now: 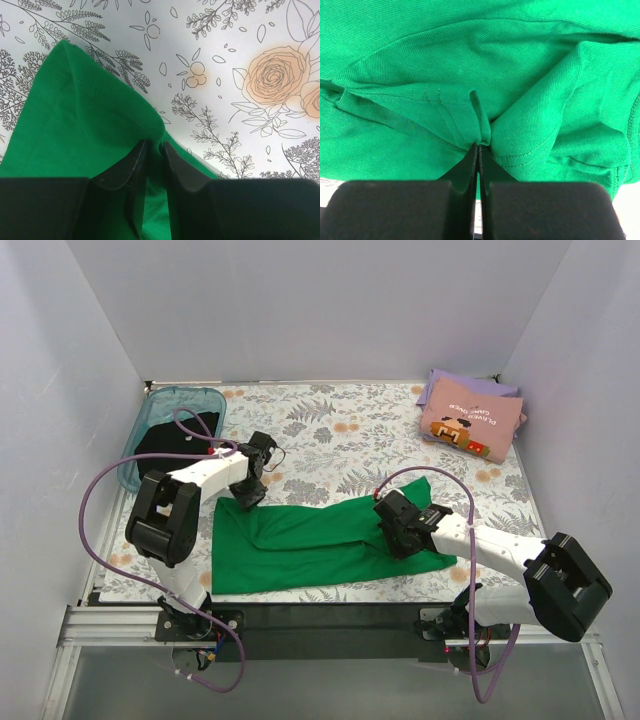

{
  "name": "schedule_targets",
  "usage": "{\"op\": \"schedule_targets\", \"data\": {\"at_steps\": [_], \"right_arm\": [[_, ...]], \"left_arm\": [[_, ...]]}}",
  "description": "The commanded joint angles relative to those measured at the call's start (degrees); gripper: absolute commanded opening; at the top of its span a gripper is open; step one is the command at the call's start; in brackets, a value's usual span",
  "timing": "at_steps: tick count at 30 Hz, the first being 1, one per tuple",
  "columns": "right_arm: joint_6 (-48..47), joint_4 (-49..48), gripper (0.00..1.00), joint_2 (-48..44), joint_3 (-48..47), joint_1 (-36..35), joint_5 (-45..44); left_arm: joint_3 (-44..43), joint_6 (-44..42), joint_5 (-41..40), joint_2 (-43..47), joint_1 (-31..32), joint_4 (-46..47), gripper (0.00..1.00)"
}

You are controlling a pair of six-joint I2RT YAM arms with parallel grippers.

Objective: Fold and stack the t-shirts
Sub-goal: Fold the tshirt

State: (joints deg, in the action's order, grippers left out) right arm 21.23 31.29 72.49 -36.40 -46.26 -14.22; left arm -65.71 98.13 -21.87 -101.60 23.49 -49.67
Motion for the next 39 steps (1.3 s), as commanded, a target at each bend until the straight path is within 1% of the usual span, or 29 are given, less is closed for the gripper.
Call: {"op": "schedule_targets", "data": {"at_steps": [1,5,6,10,13,14,18,19,22,23,27,30,33,34,36,37,38,39], "right_arm": [[0.6,-0.2,0.01,1.3,-0.3,-0.2,0.1],[0.6,-0.2,0.01,1.3,-0.5,-0.2,0.1],[0.6,-0.2,0.01,1.3,-0.5,-0.3,0.2],[0.6,0.0,0.01,1.1,-0.5,-0.2,0.2],[0.7,-0.1,0.01,1.0,-0.1,-0.2,0.4],[0.8,-0.2,0.01,0.9,0.3,-0.2,0.5],[1.3,-0.2,0.01,0.5,0.9,-0.2,0.5],[1.4,-0.2,0.01,0.4,0.9,-0.2,0.4],[1.5,-0.4,0.01,-0.3,0.3,-0.2,-0.4],[1.4,-0.3,0.01,-0.5,-0.2,-0.2,-0.7],[-0.8,-0.3,0.01,-0.2,-5.6,-0.2,-2.1],[-2.7,-0.2,0.01,1.5,-11.0,1.1,-3.9],[-3.9,0.0,0.01,4.4,-16.3,2.9,-6.2],[-4.4,0.0,0.01,6.2,-18.1,4.5,-8.3],[-7.0,-0.1,0.01,8.4,-23.5,6.8,-8.8],[-7.7,-0.1,0.01,10.6,-25.4,9.3,-9.1],[-9.3,-0.1,0.01,11.9,-29.3,10.6,-9.1],[-10.2,-0.1,0.01,13.0,-31.2,11.6,-9.2]], "left_arm": [[0.2,-0.2,-1.2,3.5,0.3,-0.8,0.17],[0.8,0.4,-1.5,7.4,0.3,-1.7,0.16],[0.8,0.5,-1.7,9.0,0.3,-2.3,0.2],[2.2,2.2,-2.8,11.9,0.3,-4.2,0.22],[4.1,5.7,-3.8,13.1,0.3,-7.0,0.22],[5.1,8.5,-4.3,13.4,0.3,-7.9,0.21],[9.6,13.7,-5.4,16.3,0.2,-11.1,0.16],[11.6,14.0,-5.3,18.0,0.2,-10.8,0.11],[14.5,14.7,-5.3,20.6,-0.4,-10.3,0.01],[14.9,14.9,-5.2,21.9,-0.5,-10.3,0.0],[13.2,13.8,-4.3,23.1,-1.4,-8.0,0.0],[9.9,13.4,-4.6,21.8,-2.7,-7.8,0.0],[7.1,12.2,-3.6,20.2,-5.5,-6.5,0.0],[6.5,11.8,-3.1,20.0,-7.0,-5.8,0.0],[4.5,10.1,-0.9,18.3,-8.7,-3.5,0.0],[3.8,9.8,-0.5,17.7,-10.0,-2.9,0.0],[3.0,8.4,0.6,16.9,-10.6,-2.1,0.0],[0.9,8.2,0.9,16.0,-11.3,-2.1,0.0]]}}
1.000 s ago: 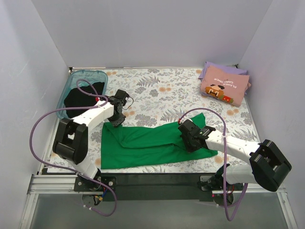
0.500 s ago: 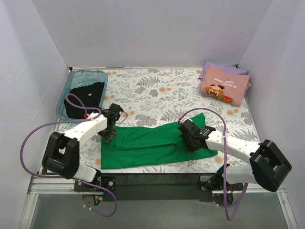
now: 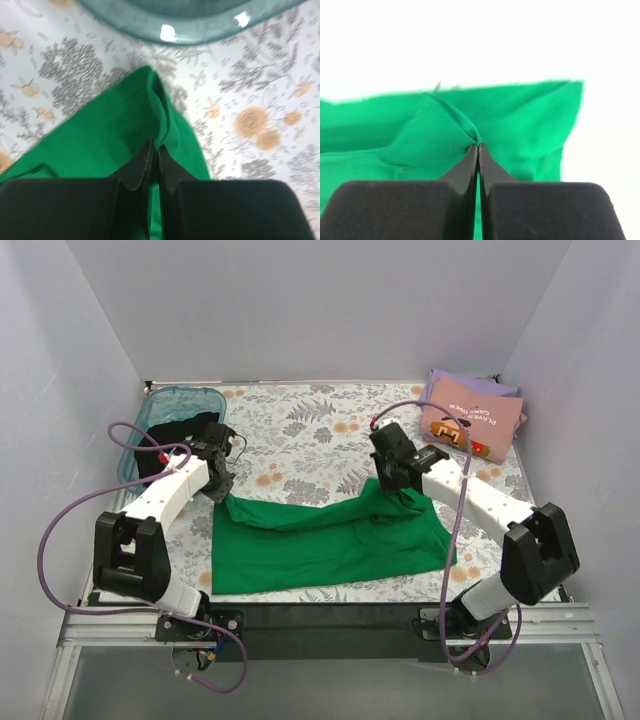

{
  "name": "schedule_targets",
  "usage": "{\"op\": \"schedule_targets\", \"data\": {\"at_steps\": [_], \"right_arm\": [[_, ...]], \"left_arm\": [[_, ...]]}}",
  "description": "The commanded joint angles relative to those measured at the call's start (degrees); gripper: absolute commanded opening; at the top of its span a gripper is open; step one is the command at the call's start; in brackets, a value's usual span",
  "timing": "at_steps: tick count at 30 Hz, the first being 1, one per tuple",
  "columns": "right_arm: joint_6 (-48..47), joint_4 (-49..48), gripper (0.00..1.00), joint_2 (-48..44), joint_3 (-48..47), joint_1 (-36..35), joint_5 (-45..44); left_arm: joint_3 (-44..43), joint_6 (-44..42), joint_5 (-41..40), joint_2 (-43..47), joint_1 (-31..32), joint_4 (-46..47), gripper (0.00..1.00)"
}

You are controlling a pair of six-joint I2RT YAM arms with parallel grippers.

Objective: Fold and stack the t-shirts
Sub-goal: Fold the tshirt

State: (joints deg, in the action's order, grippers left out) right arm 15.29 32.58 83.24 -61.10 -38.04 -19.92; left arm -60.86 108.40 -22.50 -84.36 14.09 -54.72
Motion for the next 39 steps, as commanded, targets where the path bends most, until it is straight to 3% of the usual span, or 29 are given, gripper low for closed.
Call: {"op": "schedule_targets", "data": {"at_steps": [1,6,11,24,32,39], "right_arm": [[-5.0,-1.6,0.01,4.5,-8.1,5.2,-4.3],[-11.8,-4.0,0.01,10.3,-19.3,9.2,-1.9],[-19.3,-4.6,0.01,14.8,-23.2,10.2,-0.5],[-22.1,-7.5,0.01,5.8,-16.1,10.2,7.1],[-47.2,-7.6,0.01,11.0,-20.8,10.1,12.2],[-59.0,-8.7,0.01,21.1,-25.6,10.2,10.4]], "left_arm": [[-4.9,-2.4,1.7,-2.9,-2.4,3.2,0.0],[-9.8,-3.5,2.1,-6.9,-3.1,4.3,0.0],[-13.5,-3.7,1.1,-8.5,-3.4,3.0,0.0],[-3.4,-2.8,-0.2,1.0,-3.5,4.3,0.0],[-6.2,-4.0,-0.1,-2.0,-3.7,6.3,0.0],[-9.3,-5.4,-0.9,-7.3,-3.8,7.3,0.0]]}}
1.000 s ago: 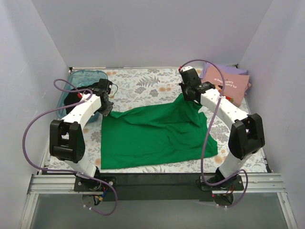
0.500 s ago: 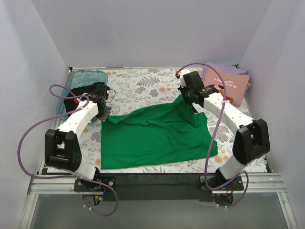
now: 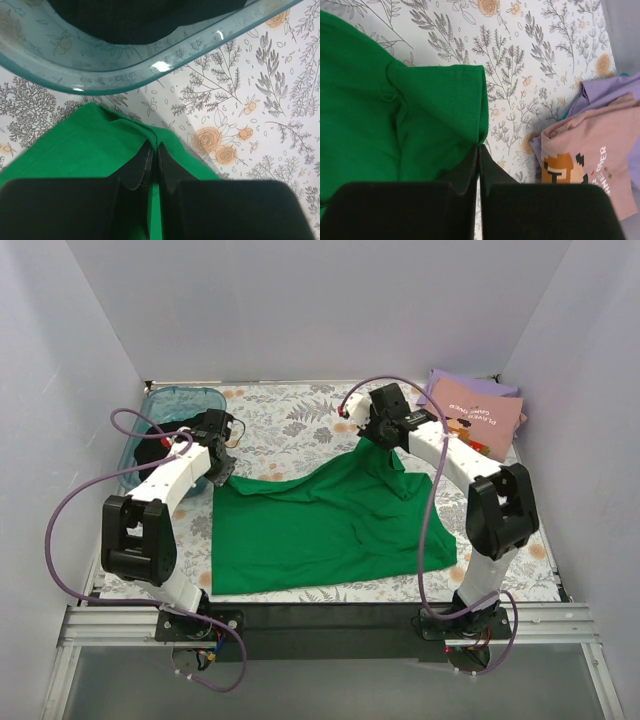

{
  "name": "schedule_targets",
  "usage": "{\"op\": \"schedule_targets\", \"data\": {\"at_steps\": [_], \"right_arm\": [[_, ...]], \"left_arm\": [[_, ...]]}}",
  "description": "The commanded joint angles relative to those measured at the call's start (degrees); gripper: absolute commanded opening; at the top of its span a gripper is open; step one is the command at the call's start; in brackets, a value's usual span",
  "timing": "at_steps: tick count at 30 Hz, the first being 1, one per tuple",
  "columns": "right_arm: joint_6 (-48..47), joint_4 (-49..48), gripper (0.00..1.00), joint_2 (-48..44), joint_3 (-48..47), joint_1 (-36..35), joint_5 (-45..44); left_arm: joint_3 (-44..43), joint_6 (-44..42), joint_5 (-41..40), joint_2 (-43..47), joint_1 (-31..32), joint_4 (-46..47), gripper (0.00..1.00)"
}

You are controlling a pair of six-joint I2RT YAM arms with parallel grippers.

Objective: Fold and stack the t-shirts
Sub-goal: Fold the tshirt

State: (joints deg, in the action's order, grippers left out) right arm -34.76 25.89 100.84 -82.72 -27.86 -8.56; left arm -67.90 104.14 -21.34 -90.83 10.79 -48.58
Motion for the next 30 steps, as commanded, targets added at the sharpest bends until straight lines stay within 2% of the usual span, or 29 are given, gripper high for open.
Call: {"op": "schedule_targets", "data": {"at_steps": [1,8,14,21,30], "right_arm": [[-9.8,-2.1,0.01,4.6,-5.2,0.1,-2.6],[-16.3,-4.8,0.01,13.1,-16.5,0.4,-10.3],[-18.2,-5.2,0.01,17.6,-19.7,0.8,-12.3],[-12.0,-5.3,0.01,9.0,-8.1,0.2,-9.4],[-0.2,-6.1,0.01,-7.2,13.4,-1.3,-7.4]], "left_arm": [[-2.6,-1.2,-2.5,-1.2,-0.5,1.1,0.0],[-6.5,-1.2,-4.1,-4.7,-1.5,0.5,0.0],[-7.6,-1.3,-4.2,-6.5,-1.9,0.2,0.0],[-4.4,-2.4,-2.0,-4.5,-1.9,2.2,0.0],[7.8,-3.6,2.7,3.8,-1.9,7.1,0.0]]}}
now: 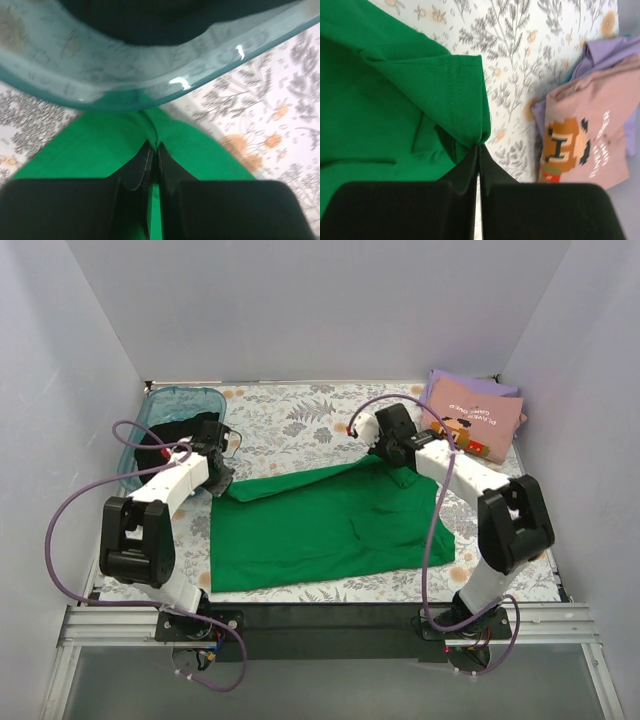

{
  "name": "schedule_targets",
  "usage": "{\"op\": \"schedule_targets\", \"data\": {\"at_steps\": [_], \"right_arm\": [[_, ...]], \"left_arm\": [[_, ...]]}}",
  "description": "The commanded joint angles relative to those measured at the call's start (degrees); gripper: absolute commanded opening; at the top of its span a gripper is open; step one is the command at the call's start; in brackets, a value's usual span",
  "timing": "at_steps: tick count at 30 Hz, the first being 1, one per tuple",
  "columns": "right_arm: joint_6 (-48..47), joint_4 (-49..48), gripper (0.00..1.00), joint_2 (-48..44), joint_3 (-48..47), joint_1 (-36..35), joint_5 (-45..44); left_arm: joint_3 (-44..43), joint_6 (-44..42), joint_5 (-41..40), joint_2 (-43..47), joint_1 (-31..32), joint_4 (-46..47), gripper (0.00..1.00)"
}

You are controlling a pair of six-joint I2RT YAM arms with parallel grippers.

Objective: Fold and stack the t-shirts
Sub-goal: Fold the tshirt

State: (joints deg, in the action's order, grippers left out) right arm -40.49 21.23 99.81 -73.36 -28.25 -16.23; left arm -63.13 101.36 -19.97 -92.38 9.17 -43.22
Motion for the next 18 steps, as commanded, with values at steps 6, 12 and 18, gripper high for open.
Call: {"op": "schedule_targets", "data": {"at_steps": [6,12,18], "right_arm": [[13.4,1.3,0.01,-16.0,15.6,-2.6,-3.9],[20.9,5.7,0.01,-21.8,20.5,-3.0,-3.6],[31.2,11.5,0.08,-21.4,22.5,-3.7,-2.1]], "left_arm": [[10.3,-0.6,4.2,12.0,-0.3,3.3,0.0],[14.4,2.5,2.2,17.4,-0.3,-2.1,0.0],[18.7,4.6,3.9,19.1,-0.3,-6.2,0.2]]}}
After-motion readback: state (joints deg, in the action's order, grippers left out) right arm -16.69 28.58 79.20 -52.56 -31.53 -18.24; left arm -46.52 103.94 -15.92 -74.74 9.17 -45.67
